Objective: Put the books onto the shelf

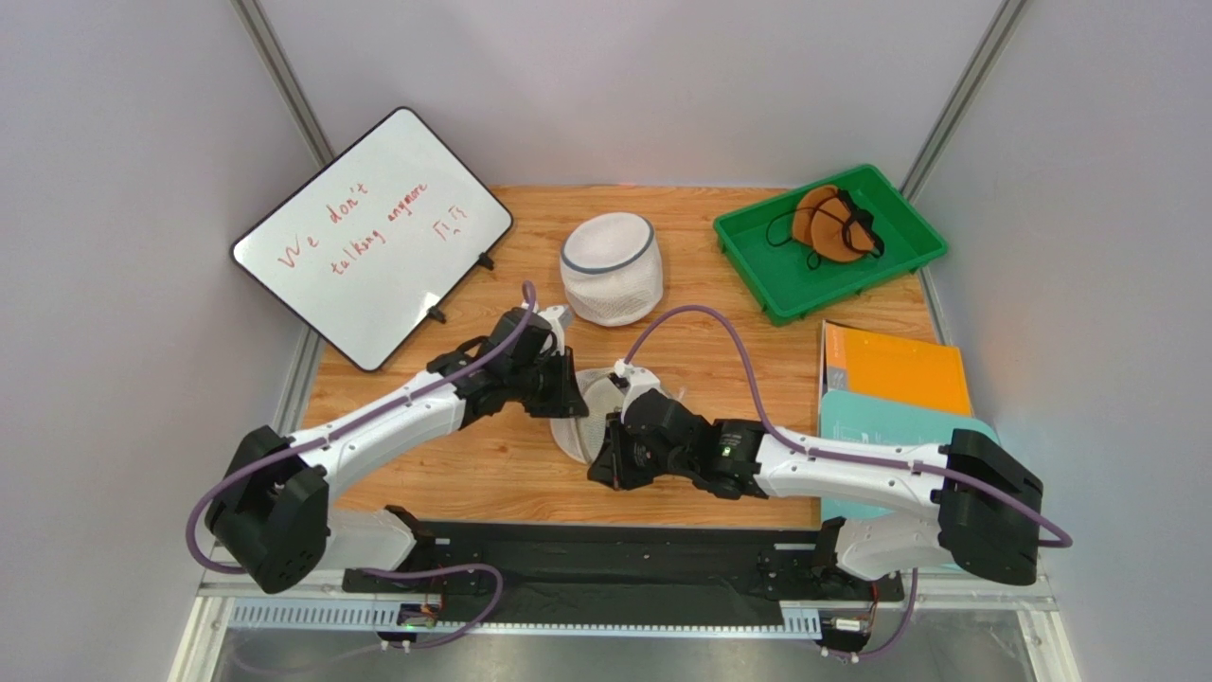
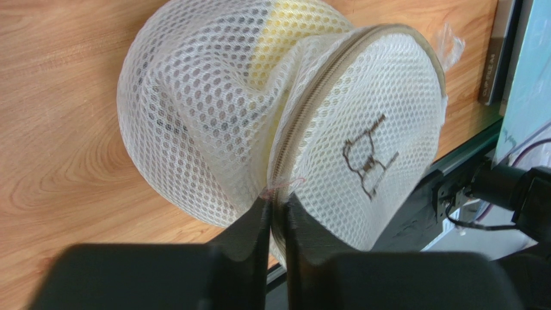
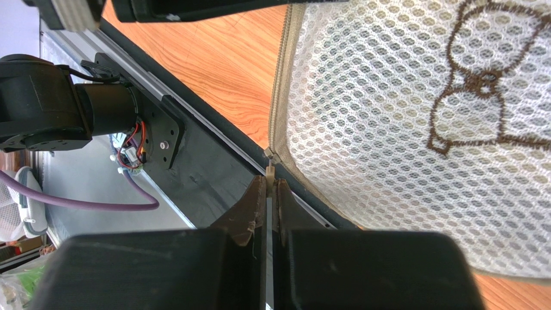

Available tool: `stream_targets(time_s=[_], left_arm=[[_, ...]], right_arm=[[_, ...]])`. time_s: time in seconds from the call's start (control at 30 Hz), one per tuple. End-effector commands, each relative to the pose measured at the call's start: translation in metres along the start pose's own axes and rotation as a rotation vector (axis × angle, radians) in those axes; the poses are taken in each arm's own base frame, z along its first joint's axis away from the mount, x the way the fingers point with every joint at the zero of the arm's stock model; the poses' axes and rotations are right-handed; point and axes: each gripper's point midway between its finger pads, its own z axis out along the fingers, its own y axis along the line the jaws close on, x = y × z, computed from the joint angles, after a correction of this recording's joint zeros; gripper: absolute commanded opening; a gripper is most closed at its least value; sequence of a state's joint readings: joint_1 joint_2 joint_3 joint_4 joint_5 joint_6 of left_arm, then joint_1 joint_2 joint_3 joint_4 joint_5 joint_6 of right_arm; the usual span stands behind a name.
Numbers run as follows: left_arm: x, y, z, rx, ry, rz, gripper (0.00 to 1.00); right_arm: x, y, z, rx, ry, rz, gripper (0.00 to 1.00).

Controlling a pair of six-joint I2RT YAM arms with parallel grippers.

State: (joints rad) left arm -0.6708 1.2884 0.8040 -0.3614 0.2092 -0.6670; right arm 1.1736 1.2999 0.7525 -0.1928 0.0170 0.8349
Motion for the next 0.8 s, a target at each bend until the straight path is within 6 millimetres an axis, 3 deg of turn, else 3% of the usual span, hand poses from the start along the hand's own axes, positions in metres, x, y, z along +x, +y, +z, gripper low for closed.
stream_targets(time_s=[0.0, 0.03, 0.13, 0.27, 0.43, 0.53, 0.67, 0.77], left_arm=[[-0.034, -0.02, -0.012, 0.064, -0.107, 0.067, 0.35], [-0.034, -0.022, -0.017, 0.073, -0.109, 0.069, 0.61], [-0.031, -0.028, -0.034, 0.105, -0.142, 0.052, 0.81], [-0.014, -0.02, -0.049, 0.107, -0.159, 0.018, 0.82], [0.019, 0.006, -0.043, 0.055, -0.119, -0.054, 0.78], [0.029, 0.013, -0.041, 0.039, -0.117, -0.076, 0.77], [0.033, 0.011, -0.038, 0.041, -0.113, -0.077, 0.77], [0.035, 0.006, -0.033, 0.053, -0.103, -0.074, 0.68]], right_arm=[[-0.009, 0.024, -0.005, -0.064, -0.006, -0.007, 0.0], [-0.012, 0.025, -0.005, -0.064, -0.012, -0.012, 0.0], [-0.015, 0.029, -0.001, -0.066, -0.012, -0.017, 0.0], [-0.013, 0.034, 0.008, -0.083, 0.002, -0.012, 0.0], [-0.015, 0.04, 0.013, -0.102, 0.01, -0.015, 0.0], [-0.016, 0.043, 0.015, -0.106, 0.012, -0.019, 0.0], [-0.015, 0.043, 0.017, -0.107, 0.019, -0.025, 0.0], [-0.014, 0.043, 0.018, -0.108, 0.024, -0.02, 0.0]])
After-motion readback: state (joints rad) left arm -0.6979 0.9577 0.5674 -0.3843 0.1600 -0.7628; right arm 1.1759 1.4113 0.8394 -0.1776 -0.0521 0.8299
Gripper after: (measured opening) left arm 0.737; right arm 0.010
